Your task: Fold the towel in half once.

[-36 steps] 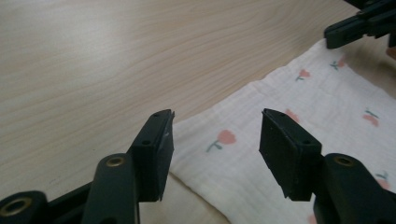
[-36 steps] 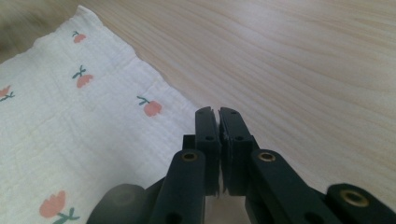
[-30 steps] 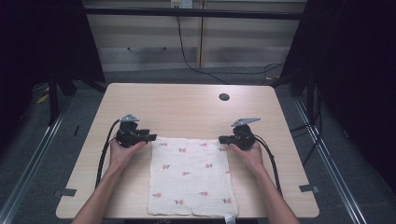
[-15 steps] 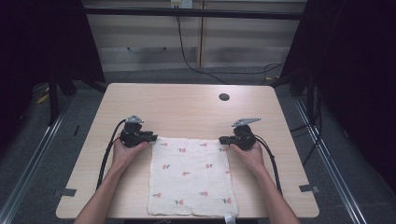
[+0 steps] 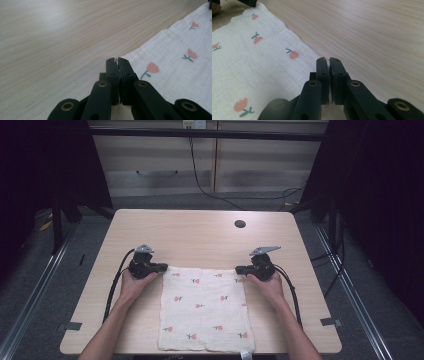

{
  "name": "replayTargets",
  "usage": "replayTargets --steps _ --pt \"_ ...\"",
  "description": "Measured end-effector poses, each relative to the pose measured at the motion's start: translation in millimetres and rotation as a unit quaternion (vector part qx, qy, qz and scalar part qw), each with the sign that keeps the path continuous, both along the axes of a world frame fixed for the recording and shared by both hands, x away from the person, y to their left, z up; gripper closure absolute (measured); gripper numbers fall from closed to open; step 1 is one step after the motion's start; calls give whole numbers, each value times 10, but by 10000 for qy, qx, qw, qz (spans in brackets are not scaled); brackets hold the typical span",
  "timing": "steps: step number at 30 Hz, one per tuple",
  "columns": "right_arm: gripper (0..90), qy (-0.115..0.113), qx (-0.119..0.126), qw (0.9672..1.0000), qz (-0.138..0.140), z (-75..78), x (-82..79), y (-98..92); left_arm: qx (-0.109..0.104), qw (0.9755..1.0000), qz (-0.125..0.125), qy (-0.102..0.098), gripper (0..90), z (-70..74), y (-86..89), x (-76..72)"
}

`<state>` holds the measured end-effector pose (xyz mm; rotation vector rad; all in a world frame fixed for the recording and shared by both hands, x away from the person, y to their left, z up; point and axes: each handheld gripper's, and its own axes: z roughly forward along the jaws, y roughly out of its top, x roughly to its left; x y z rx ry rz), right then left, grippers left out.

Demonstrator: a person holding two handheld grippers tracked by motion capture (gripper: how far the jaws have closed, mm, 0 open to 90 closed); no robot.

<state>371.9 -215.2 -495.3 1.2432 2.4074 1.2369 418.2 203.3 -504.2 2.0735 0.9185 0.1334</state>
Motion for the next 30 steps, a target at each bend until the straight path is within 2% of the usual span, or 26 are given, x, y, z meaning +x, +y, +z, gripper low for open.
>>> replayTargets --steps 6,10,12,15,19,24,26,28,30 --pt "868 -53 55 10000 6 39 -7 -16 -338 9994 26 -30 884 79 51 -7" --pt "870 -99 132 9999 -4 88 -14 -38 -460 9989 -78 -100 885 151 80 -18" --pt "871 -114 184 9998 19 107 -16 -48 -627 9980 -57 -85 886 186 108 -22" --pt "872 -138 246 9996 26 139 -22 -55 -730 9973 -75 -93 886 231 127 -39" --pt "874 -230 318 9992 74 214 -31 -69 -782 9967 -122 -158 886 308 114 -87" --pt "875 -391 443 9983 -4 364 -26 -98 -688 9969 -116 -358 887 517 129 -93" --pt "875 -481 437 9979 -13 444 -19 -106 -751 9962 -73 -446 887 620 146 -78" --pt "875 -581 461 9972 -35 530 -11 -119 -915 9945 -23 -506 887 709 153 -72" --pt "875 -662 474 9967 -41 606 3 -135 -916 9942 -17 -564 887 770 134 -66"
